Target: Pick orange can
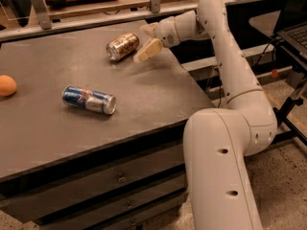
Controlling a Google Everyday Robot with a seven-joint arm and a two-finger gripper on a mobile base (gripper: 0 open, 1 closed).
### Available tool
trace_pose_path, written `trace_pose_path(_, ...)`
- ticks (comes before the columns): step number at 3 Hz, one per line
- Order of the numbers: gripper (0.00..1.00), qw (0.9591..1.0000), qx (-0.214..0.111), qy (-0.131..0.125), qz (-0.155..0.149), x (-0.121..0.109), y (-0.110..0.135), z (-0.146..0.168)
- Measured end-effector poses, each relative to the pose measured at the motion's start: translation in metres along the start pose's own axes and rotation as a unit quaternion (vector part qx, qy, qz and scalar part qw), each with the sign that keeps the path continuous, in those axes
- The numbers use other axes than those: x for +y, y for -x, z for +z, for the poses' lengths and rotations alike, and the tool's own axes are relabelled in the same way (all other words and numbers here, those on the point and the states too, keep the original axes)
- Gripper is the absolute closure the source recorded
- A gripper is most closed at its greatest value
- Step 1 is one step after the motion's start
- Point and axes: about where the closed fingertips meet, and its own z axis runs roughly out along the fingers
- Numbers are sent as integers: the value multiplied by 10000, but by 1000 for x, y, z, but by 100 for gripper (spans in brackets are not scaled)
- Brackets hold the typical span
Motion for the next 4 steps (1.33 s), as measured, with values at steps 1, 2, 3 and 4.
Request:
trace_pose_path(1, 0, 9994, 86, 298, -138, 11, 1, 13)
trace_pose_path(2, 16, 9987, 136, 478, -148, 17, -1, 24)
trace_pose_path(3, 46, 9982, 264, 530, -136, 20, -1, 20)
trace_pose_path(4, 71, 9984, 420, 375, -96, 21, 3, -8)
